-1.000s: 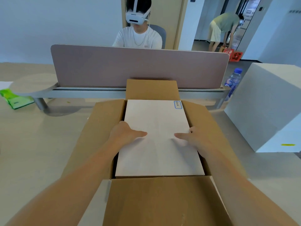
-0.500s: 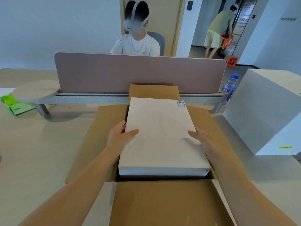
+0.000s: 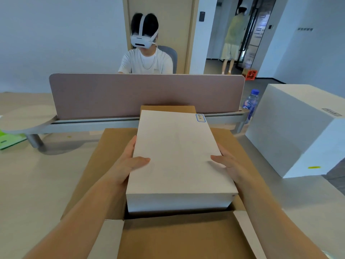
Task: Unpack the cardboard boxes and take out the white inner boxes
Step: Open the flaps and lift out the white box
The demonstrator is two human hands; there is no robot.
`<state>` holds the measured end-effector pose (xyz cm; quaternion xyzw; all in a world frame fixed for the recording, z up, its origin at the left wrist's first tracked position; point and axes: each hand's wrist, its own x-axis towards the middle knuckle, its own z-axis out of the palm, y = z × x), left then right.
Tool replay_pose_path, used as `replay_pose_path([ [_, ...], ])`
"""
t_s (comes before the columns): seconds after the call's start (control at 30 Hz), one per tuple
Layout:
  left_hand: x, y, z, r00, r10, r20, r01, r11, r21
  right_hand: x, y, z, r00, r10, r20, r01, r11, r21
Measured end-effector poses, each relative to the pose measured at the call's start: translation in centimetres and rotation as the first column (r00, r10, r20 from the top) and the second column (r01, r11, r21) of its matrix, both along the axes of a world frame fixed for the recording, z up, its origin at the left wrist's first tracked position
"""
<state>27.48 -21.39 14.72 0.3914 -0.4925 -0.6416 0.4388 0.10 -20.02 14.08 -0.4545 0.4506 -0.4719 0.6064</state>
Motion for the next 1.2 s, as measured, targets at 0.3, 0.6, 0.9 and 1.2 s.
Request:
replay_pose_path([
  [0.3,0.6,-0.2,1.9,0.999,0.049,0.008,-0.048,0.998,-0.049,1.4,0.4,4.2,0.997,-0.048,-0.053,0.039,0.985,-0.168],
  [0.6,0.9,-1.9,6.8,0.999,0.039,-0.009,-0.040,0.992,-0.122,2.0,-0.8,7.9,0.986,-0.163,-0.032,0.155,0.973,-0.173],
  [0.9,-2.6,-3.9,13.2,0.999,-0.027,0.024,0.033,0.958,-0.283,-1.1,-0.8,13.8,0.977,-0.213,-0.010,0.201,0.937,-0.285],
  [1.2,-13.4,-4.3,17.3,0.997,-0.077,-0.012,0.069,0.943,-0.325,-11.1,1.6,18.7,0.955,-0.297,-0.004,0.276,0.890,-0.363],
])
